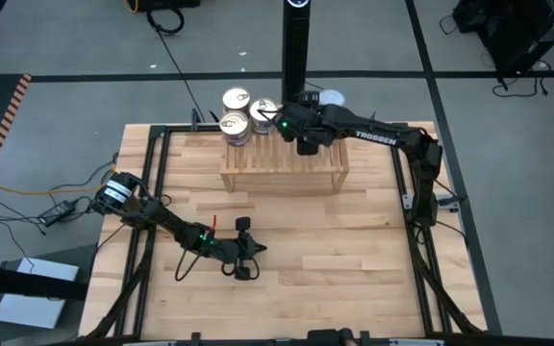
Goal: Stack canned seafood by type on shelf
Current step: Stack the green tuna can on top of the other green tuna can on the shelf
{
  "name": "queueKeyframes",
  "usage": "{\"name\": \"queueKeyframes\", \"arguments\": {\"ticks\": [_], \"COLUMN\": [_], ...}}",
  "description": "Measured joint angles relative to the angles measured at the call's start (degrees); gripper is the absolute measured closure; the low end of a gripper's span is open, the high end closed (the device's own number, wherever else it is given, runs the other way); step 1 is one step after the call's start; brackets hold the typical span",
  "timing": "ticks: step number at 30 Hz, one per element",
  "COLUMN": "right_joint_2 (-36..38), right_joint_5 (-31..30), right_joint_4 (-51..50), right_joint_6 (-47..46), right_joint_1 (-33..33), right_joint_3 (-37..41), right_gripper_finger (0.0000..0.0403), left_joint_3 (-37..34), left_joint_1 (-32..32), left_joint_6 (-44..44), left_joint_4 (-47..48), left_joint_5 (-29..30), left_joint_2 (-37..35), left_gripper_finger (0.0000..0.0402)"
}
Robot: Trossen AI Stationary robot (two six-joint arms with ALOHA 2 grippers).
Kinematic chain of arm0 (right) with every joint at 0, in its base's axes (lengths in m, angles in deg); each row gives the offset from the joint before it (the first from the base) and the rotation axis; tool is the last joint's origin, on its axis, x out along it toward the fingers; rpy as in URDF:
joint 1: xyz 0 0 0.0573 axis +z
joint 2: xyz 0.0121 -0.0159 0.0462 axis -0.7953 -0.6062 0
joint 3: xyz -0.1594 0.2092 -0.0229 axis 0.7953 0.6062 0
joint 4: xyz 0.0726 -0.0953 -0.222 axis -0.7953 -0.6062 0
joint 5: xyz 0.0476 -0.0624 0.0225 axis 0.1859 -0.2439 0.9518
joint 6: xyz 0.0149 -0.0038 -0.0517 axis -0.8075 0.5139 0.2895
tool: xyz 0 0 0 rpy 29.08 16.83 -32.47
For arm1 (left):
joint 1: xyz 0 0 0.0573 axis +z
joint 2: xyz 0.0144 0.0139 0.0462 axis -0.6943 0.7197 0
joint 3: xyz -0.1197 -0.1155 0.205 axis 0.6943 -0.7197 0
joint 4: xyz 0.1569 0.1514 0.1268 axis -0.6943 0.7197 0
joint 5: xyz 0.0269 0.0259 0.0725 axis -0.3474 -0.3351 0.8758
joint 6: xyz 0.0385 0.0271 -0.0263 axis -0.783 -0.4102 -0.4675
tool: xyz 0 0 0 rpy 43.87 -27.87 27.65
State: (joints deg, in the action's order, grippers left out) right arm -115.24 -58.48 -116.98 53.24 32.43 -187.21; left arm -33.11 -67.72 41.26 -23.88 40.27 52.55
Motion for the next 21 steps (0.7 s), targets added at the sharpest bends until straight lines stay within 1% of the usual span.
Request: {"name": "queueKeyframes", "arguments": {"ticks": [8, 15, 21], "right_joint_2": [0.00, -0.07, -0.07], "right_joint_5": [0.29, 2.42, 2.99], "right_joint_4": [-0.15, -3.12, -2.80], "right_joint_6": [-0.01, 0.48, 0.43], "right_joint_1": [-0.39, 0.05, 0.20], "right_joint_3": [-0.21, -3.07, -5.16], "right_gripper_finger": [0.0119, 0.0119, 0.0119], "left_joint_3": [0.00, 0.00, 0.00], "left_joint_1": [-0.01, -0.01, 0.00], "left_joint_6": [0.00, -0.02, 0.00], "left_joint_4": [0.00, 0.01, 0.02], "left_joint_5": [0.00, -0.01, 0.00], "left_joint_2": [0.00, 0.00, 0.00], "left_gripper_finger": [0.0396, 0.0396, 0.0396]}}
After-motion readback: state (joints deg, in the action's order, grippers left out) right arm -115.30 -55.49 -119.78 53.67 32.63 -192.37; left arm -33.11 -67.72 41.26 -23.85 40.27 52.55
